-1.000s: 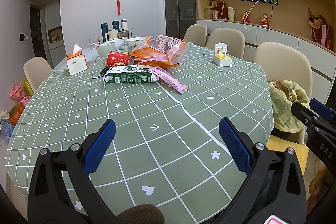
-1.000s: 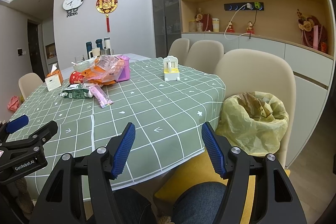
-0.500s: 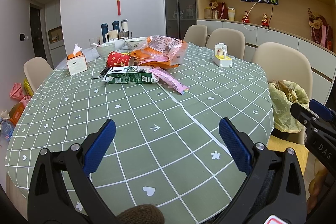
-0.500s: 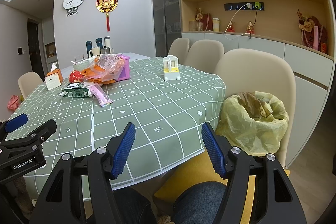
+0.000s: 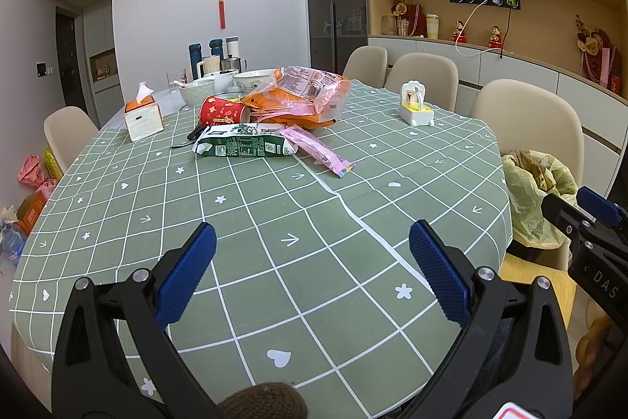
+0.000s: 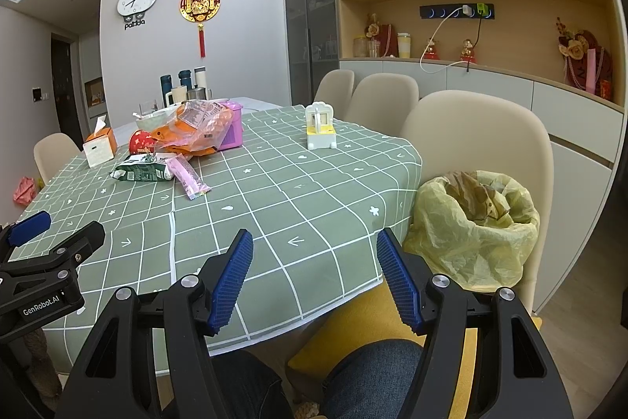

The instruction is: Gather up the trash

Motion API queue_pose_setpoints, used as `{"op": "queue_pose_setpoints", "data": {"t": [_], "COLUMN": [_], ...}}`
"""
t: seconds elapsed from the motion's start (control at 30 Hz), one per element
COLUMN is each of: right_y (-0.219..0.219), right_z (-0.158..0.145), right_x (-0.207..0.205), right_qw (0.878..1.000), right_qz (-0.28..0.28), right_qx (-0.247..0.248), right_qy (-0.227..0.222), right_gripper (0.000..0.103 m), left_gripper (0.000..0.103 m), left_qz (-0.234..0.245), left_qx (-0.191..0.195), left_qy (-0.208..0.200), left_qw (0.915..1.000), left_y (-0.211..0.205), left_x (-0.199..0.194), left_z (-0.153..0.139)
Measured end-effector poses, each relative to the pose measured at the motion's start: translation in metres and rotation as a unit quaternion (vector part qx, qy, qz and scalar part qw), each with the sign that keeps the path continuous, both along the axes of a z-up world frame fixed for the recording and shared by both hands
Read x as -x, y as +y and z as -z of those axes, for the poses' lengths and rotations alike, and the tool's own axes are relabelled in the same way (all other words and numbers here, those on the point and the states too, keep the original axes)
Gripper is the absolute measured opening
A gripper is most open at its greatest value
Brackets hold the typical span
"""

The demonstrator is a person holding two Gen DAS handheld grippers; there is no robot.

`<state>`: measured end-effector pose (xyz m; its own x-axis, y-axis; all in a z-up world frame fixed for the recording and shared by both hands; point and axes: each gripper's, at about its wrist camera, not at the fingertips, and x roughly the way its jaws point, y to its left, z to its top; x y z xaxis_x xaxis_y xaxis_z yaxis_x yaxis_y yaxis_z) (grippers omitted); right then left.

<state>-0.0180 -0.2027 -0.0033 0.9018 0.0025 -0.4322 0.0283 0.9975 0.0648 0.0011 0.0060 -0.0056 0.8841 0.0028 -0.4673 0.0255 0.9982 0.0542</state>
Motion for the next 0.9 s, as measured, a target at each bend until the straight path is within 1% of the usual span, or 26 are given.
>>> {"op": "queue_pose_setpoints", "data": {"t": [0.37, 0.57, 0.73, 0.9], "right_y": [-0.002, -0.005, -0.003, 0.003], "right_z": [0.002, 0.004, -0.001, 0.001], "right_x": [0.0, -0.006, -0.023, -0.052], "right_qw": [1.0, 1.0, 1.0, 0.999], "right_qz": [0.0, -0.001, -0.009, -0.02], "right_qx": [-0.001, 0.002, 0.013, 0.025], "right_qy": [0.002, 0.005, 0.002, 0.01], "right_gripper": [0.062, 0.062, 0.062, 0.062], "left_gripper": [0.094, 0.094, 0.094, 0.094], "left_qz": [0.002, 0.009, 0.017, 0.02], "left_qx": [0.001, -0.001, -0.001, 0.025], "left_qy": [0.004, 0.015, 0.03, 0.036], "left_qw": [1.0, 0.9998, 0.9994, 0.9988], "left_y": [0.0, 0.003, 0.023, 0.069], "left_x": [0.0, -0.01, -0.03, -0.065], "left_z": [0.0, -0.003, -0.01, -0.024]}}
